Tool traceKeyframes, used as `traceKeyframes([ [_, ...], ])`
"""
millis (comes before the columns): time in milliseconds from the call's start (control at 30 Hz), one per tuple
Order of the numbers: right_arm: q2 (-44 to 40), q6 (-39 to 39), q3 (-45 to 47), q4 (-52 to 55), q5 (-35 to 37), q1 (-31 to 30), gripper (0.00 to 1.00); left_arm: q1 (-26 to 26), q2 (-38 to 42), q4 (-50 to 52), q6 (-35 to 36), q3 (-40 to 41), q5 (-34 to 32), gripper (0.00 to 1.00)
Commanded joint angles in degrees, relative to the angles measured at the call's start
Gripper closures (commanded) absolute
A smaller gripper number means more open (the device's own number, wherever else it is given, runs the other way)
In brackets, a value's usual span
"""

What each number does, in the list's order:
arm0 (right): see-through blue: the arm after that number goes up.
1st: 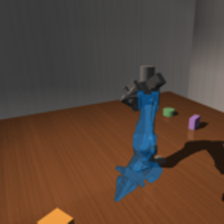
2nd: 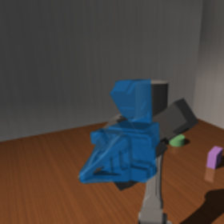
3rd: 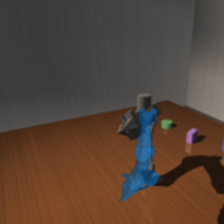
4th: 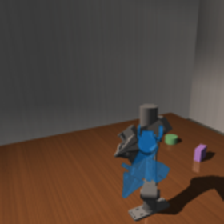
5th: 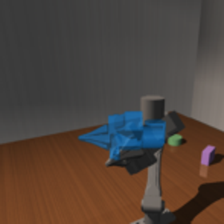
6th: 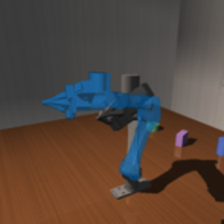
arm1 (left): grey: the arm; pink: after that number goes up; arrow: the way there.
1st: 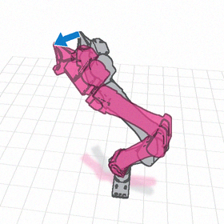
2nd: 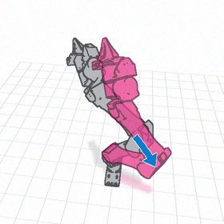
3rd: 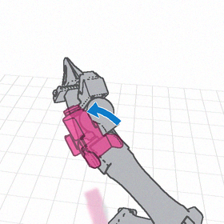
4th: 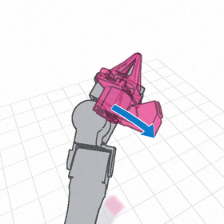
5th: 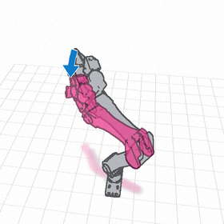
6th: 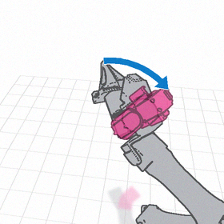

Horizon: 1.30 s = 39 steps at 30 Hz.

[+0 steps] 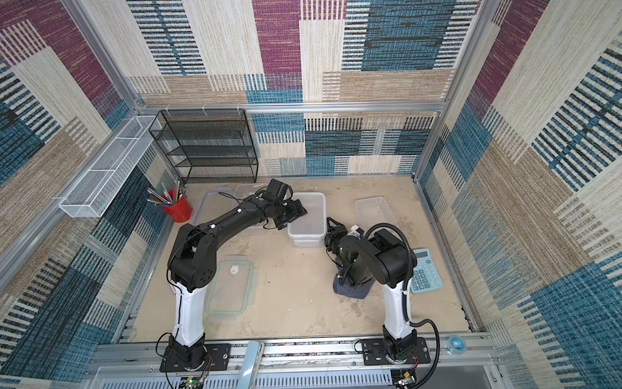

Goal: Wipe the insides of the lunch boxes
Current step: Open the fastener of the lunch box.

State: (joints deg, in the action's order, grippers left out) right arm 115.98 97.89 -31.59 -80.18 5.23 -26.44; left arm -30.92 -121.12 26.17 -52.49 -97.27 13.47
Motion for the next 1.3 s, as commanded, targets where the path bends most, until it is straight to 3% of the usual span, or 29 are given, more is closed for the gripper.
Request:
traceKeyframes([
  [0,-0.76,-0.74,-1.54,-25.51,-12.88,-1.93,0.47,-1.51,-1.58,9.29,-1.56,1.14,6.73,0.15],
  [500,-3.66,-1.87,-1.89,-25.73,-9.91,-2.9,0.5,-1.6,-1.67,9.29,-2.0,1.39,6.83,0.15],
  [700,-3.22,-1.56,-1.89,-25.73,-8.33,-3.09,0.69,-1.65,-1.45,9.25,-2.22,1.65,6.74,0.15],
  [867,-3.22,-1.58,-1.72,-25.73,-6.56,-3.36,0.78,-1.76,-1.22,9.25,-2.27,1.91,6.65,0.15],
  [1033,-3.04,-1.47,-1.38,-25.73,-5.92,-3.53,0.84,-1.87,-0.97,9.3,-2.18,2.09,6.32,0.16],
  [1167,-3.75,-2.59,-1.6,-25.73,-6.63,-3.53,0.78,-1.87,-0.96,9.25,-2.18,2.44,6.3,0.16],
  [1267,-4.23,-2.73,-1.35,-25.73,-6.26,-3.69,0.81,-1.84,-0.98,9.25,-2.27,2.56,6.17,0.16],
])
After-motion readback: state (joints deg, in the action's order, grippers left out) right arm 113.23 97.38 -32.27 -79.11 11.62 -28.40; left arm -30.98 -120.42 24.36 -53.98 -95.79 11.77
